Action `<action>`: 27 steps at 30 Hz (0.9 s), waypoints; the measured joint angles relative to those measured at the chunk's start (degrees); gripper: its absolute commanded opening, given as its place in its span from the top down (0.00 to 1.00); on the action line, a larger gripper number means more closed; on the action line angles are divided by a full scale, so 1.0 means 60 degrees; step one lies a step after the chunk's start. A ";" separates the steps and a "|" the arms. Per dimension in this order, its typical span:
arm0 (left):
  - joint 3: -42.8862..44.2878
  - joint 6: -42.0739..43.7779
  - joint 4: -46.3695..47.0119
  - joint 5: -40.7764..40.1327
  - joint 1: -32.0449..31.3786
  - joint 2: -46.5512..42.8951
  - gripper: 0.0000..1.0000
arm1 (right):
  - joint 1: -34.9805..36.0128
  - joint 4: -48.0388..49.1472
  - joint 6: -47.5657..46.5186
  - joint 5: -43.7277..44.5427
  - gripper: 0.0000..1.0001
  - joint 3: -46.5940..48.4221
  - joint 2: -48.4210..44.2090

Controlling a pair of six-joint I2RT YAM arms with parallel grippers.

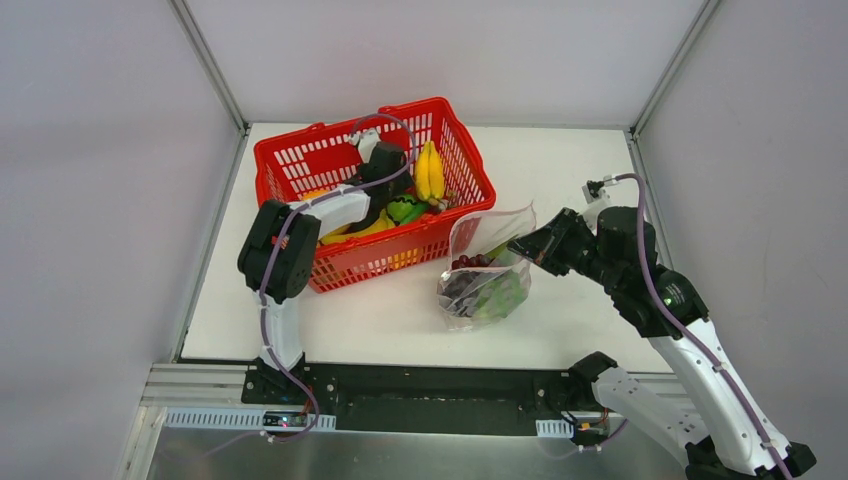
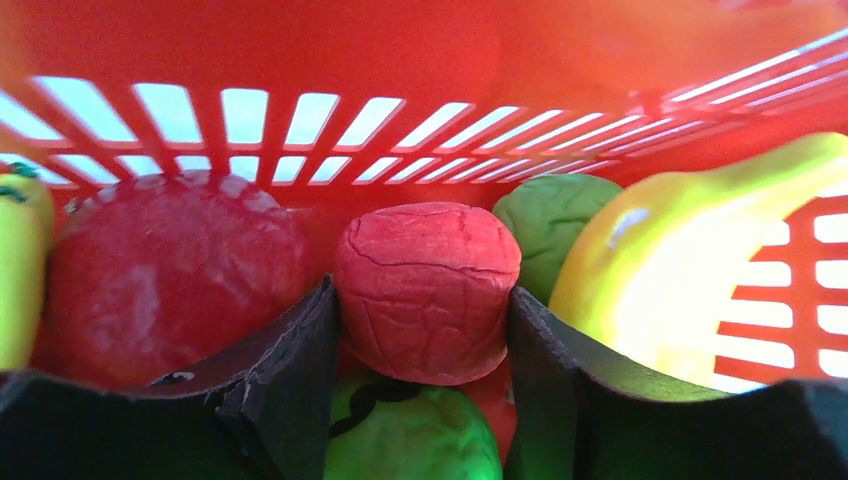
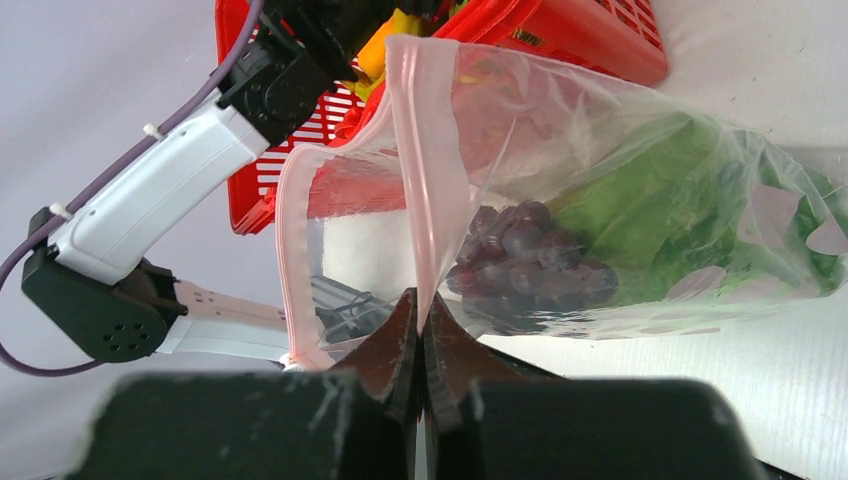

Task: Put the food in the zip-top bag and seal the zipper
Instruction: Pick up the fake fruit from the bin, then place the fake fruit in the zipper food storage bag.

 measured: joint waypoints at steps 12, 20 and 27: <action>-0.1814 0.1067 0.0047 -0.0175 -0.0889 -0.3792 0.92 | 0.0000 0.0000 0.0011 -0.0011 0.98 -0.0047 -0.0109; -0.2222 0.1683 -0.0262 -0.0168 -0.0984 -0.5111 0.90 | 0.0000 0.0000 0.0044 -0.0040 0.98 -0.0091 -0.0229; -0.2382 0.2004 -0.0681 0.0157 -0.1042 -0.6328 0.89 | 0.0000 0.0000 0.0069 -0.0044 0.98 -0.0091 -0.0277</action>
